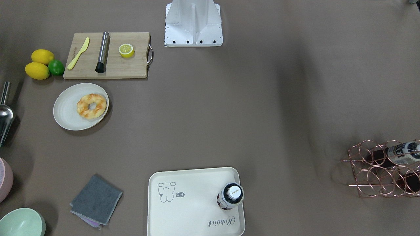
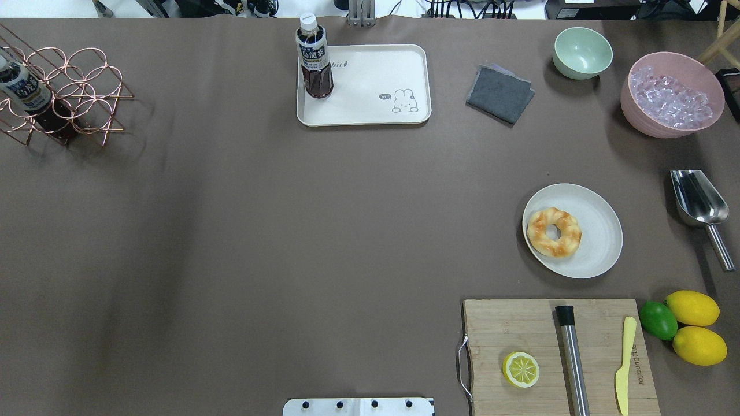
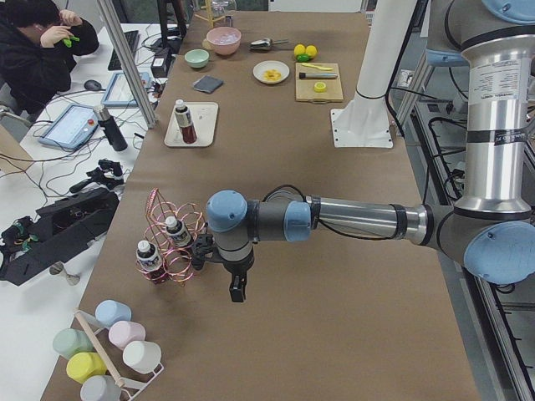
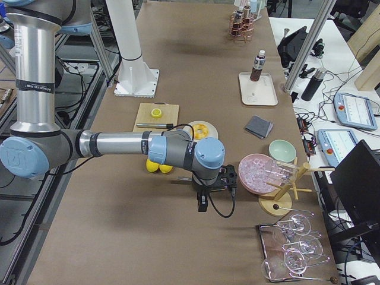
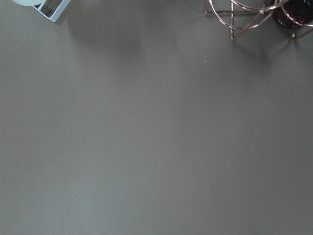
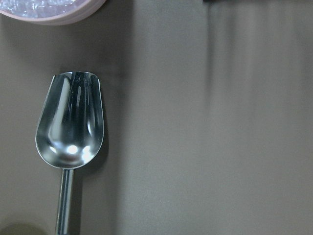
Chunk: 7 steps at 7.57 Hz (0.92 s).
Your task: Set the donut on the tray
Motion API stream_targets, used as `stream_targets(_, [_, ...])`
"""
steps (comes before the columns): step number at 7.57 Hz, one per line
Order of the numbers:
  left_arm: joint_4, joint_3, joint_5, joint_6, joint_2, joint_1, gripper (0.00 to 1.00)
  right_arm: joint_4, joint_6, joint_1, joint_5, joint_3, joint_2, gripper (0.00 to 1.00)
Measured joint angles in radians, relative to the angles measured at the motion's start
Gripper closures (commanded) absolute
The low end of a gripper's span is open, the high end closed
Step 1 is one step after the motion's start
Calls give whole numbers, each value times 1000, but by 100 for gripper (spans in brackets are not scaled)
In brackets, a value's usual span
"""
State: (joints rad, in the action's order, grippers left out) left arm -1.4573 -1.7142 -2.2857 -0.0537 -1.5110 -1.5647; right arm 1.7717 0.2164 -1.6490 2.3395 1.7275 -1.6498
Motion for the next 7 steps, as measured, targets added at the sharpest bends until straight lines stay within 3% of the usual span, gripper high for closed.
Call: stream_targets(7, [0, -2, 0, 0, 0, 0, 2, -26, -11, 1, 5, 12, 0, 0])
